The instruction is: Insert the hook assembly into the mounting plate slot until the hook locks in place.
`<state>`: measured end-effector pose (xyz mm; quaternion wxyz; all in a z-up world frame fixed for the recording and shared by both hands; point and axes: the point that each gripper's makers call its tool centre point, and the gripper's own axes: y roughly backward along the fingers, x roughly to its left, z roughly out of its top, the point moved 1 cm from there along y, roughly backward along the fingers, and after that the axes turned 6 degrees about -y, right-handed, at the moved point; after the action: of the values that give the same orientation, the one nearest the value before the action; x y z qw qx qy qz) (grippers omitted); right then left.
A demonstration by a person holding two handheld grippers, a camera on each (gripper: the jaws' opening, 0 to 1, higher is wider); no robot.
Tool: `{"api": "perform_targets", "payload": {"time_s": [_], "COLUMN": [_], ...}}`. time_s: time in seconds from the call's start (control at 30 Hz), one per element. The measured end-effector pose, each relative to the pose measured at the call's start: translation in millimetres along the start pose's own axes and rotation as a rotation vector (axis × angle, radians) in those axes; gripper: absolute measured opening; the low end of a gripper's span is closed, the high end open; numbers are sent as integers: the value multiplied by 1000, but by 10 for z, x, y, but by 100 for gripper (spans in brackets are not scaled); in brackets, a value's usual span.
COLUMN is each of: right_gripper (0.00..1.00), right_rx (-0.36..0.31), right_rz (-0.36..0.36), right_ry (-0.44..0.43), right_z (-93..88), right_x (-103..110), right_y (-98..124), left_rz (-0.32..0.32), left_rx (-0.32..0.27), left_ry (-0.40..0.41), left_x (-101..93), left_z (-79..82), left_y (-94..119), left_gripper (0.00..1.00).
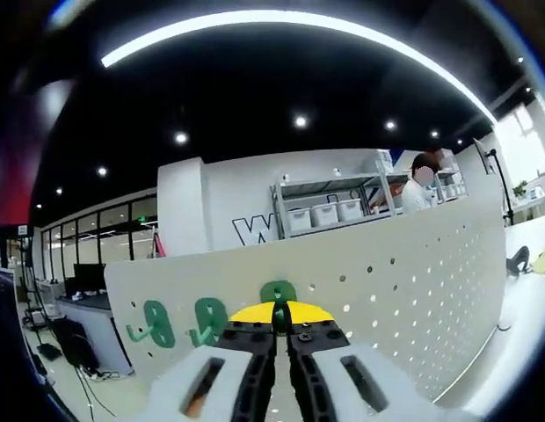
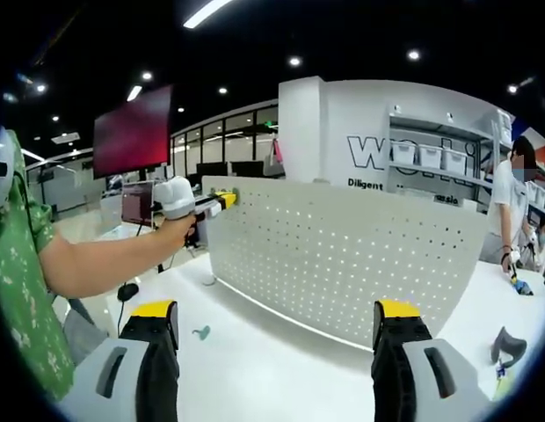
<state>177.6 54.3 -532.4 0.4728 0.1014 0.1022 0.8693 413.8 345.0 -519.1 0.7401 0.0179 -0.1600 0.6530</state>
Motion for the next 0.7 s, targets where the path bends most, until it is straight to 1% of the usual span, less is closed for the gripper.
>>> {"api": "perform_targets", "payload": {"time_s": [0.23, 0.33, 0.5, 0.7], "right_gripper": [93, 93, 92, 92], "right_rx": [-2, -1, -1, 2], "right_rz": [4, 8, 16, 19], "right_ry": [-4, -6, -9, -8], "right_z": [-2, -7, -16, -27], "right_x": [-5, -7, 10, 20], "right_y": [-17, -35, -54, -48], "left_rz": [4, 10, 8, 13], "left_rx": [-4, -16, -28, -21], "left_ry": [-7, 2, -7, 1], "left_x": [2, 12, 12, 40], "left_z": [6, 42, 92, 64], "left_y": [11, 42, 49, 29], "left_gripper": [2, 2, 2, 2]}}
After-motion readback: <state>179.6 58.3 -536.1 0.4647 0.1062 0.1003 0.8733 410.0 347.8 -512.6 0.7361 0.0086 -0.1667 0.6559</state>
